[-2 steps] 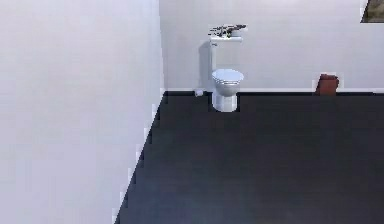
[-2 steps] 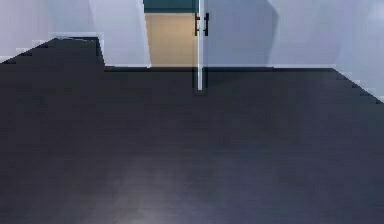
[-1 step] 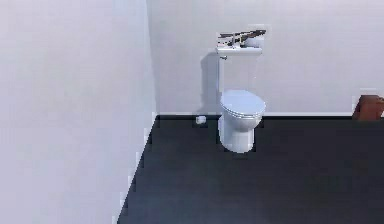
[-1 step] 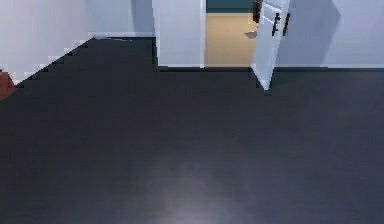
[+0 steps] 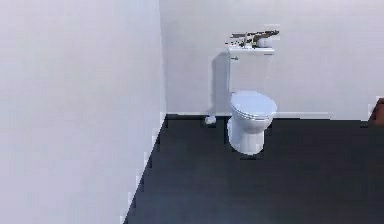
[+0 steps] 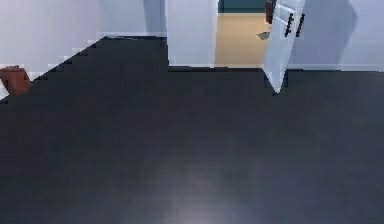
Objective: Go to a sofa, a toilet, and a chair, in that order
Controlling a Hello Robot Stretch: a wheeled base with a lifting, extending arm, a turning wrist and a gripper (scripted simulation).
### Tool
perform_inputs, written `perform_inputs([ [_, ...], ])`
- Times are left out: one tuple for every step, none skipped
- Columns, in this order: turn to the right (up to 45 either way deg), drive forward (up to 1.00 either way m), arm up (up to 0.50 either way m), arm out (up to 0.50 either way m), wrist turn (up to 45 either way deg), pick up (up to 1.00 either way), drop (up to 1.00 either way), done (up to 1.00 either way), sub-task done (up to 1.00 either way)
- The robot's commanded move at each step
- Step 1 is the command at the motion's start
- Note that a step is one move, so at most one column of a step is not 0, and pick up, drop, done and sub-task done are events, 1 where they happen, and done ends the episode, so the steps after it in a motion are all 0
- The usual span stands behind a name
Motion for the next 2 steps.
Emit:
perform_inputs([
  [0.0, 1.0, 0.0, 0.0, 0.0, 0.0, 0.0, 0.0, 0.0],
  [0.0, 0.45, 0.0, 0.0, 0.0, 0.0, 0.0, 0.0, 0.0],
])
